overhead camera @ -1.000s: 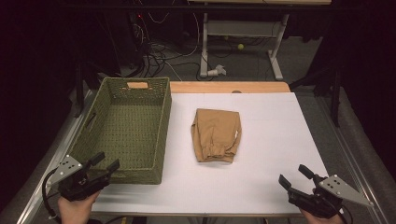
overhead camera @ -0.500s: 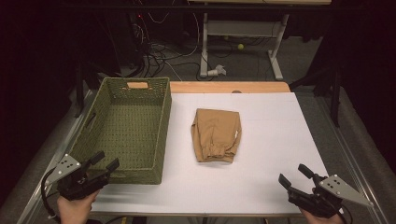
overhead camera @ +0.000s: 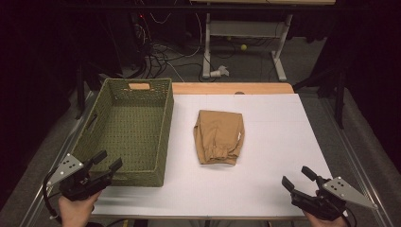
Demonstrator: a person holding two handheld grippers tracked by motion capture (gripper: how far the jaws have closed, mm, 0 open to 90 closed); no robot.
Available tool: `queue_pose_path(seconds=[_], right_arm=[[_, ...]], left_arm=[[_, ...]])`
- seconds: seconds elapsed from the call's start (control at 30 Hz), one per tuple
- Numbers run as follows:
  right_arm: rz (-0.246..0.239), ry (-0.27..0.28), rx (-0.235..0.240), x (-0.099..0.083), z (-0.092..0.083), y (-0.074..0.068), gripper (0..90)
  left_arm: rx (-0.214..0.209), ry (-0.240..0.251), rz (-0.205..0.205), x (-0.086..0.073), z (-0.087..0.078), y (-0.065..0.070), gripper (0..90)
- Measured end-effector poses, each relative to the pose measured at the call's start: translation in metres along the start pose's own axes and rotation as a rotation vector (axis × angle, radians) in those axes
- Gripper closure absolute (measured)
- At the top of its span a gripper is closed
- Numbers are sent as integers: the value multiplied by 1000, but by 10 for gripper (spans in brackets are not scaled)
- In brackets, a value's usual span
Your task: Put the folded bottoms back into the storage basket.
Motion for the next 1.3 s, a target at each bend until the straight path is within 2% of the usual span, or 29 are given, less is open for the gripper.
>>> queue_pose_path(seconds=[0.33, 0.6, 0.8, 1.3], right_arm=[[2, 3, 8, 0, 0, 0, 226], [3, 3, 11, 0, 0, -1, 226], [0, 4, 14, 0, 1, -1, 226], [-2, 5, 24, 1, 1, -2, 226]], left_arm=[[-17, 0, 24, 4, 3, 9, 343], [-42, 6, 10, 6, 5, 13, 343], [-54, 14, 17, 8, 6, 16, 343], [-107, 13, 53, 16, 20, 36, 343]])
Point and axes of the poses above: each handheld gripper's, and its own axes: z roughly forward along the jaws, x roughly out of its top, y roughly to its right, the point moved 2 cm from there along z, roughly forward along the jaws, and after that the axes turned 3 degrees about x, right-handed, at the moved point
